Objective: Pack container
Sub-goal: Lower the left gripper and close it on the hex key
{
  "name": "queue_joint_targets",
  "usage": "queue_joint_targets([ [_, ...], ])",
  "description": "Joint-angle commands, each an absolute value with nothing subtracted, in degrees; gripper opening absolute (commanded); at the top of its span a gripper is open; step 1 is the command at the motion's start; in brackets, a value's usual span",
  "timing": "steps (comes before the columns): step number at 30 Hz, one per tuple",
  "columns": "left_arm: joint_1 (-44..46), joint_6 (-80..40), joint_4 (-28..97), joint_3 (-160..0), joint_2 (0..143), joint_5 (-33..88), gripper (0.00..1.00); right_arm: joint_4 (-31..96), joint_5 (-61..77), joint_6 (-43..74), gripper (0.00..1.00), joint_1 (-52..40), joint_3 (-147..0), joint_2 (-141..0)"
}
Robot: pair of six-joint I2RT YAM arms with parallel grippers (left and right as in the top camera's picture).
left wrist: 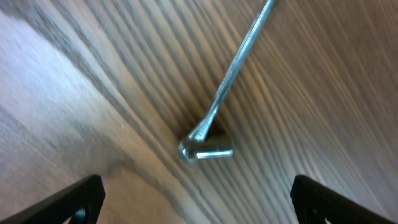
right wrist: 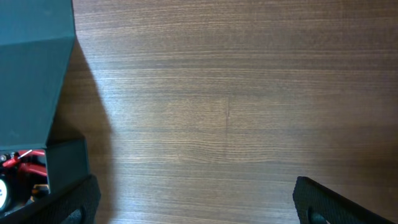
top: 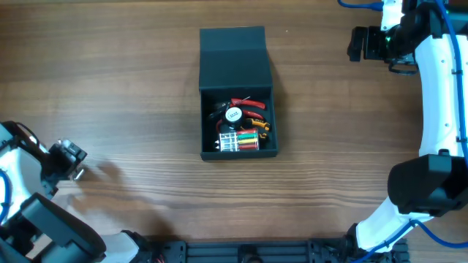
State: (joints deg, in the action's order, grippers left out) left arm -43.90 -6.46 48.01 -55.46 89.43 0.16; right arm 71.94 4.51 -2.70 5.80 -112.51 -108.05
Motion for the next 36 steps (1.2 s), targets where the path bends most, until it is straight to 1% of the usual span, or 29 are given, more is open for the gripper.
queue_joint_targets([
  [1,-44.1,-4.9,51.9,-63.3,90.4,1.9,0.99,71.3,5.4,-2.8,1.00,5.9,-112.2,-107.6],
  [6,-44.1,-4.4,52.1,-64.4,92.8,1.9,0.99,71.1,5.4,-2.8,1.00,5.8,-112.2,-107.6],
  [9,-43.7,-1.7,51.6,-64.4,96.0,2.1,1.00,71.1,5.4,-2.8,1.00,5.8,-112.2,-107.6],
  [14,-42.0,-1.5,49.3,-64.4,100.8,2.0,0.99,71.3,5.4,-2.8,1.00,5.8,-112.2,-107.6],
  [25,-41.8,-0.2,42.9,-64.4,101.3,1.9,0.99,72.0,5.4,-2.8,1.00,5.8,-112.2,-107.6],
  [29,-41.5,0.9,41.3,-64.4,101.7,2.2,0.97,72.1,5.4,-2.8,1.00,5.8,-112.2,-107.6],
  [36,-40.3,2.4,40.9,-64.4,106.8,2.1,0.98,72.2,5.4,-2.8,1.00,5.8,-112.2,-107.6],
])
